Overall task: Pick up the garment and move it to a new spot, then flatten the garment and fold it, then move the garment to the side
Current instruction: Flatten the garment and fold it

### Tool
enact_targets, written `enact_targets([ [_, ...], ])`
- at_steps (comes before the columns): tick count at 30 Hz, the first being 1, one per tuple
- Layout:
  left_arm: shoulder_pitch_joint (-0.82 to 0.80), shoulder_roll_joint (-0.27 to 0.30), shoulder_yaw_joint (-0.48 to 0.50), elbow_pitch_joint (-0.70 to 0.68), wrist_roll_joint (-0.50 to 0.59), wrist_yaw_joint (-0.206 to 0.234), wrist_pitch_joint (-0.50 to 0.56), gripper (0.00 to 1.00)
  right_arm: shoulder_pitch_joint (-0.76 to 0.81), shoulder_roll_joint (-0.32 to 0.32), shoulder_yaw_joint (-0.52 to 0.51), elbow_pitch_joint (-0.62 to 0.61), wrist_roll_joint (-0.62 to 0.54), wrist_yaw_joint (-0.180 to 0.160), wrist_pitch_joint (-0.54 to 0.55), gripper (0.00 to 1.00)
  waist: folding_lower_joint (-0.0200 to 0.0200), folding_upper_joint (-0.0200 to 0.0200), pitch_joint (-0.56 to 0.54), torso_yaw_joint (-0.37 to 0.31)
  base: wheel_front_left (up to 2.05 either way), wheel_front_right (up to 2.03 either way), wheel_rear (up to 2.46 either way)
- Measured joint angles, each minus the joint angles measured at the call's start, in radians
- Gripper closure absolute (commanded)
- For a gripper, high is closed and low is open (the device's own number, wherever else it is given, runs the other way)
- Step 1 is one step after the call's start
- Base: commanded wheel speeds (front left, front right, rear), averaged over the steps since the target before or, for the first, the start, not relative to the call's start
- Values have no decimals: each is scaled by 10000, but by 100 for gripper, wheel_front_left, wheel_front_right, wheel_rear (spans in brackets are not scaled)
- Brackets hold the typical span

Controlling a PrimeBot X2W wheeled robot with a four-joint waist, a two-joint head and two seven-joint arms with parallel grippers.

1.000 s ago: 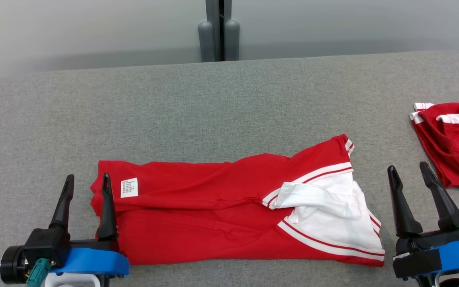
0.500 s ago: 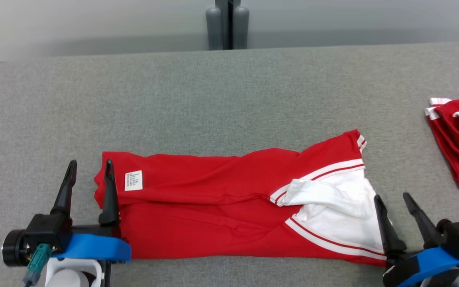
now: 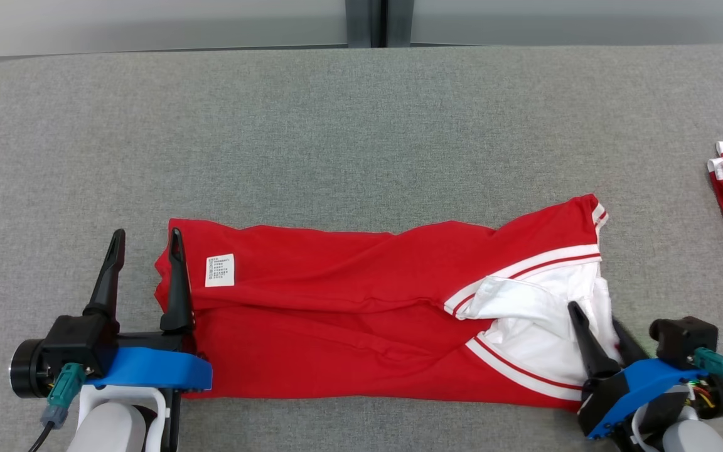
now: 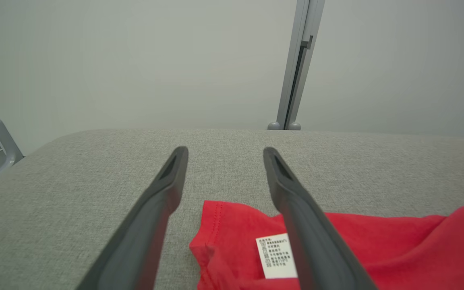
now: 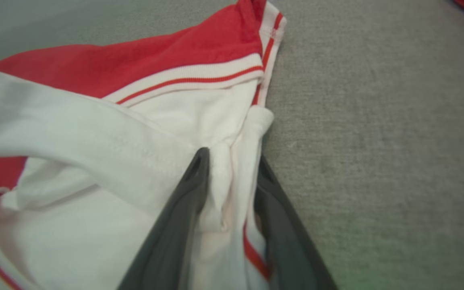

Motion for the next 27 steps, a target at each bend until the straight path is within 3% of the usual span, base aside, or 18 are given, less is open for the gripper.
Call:
enact_targets([
  [8, 14, -226, 278, 35, 330, -173, 0, 0, 21, -107, 115, -516, 249, 23, -31, 100, 2, 2, -39, -94, 0, 0, 0],
  [19, 179, -336, 606, 109, 579, -324, 0, 0, 684, -708, -1699, -1421, 123, 23, 453, 100, 1, 1, -289, -341, 0, 0, 0],
  [27, 222, -366, 706, 207, 694, -435, 0, 0, 18, -830, -355, -3340, -128, 21, 1921, 100, 1, 2, -550, -533, 0, 0, 0],
])
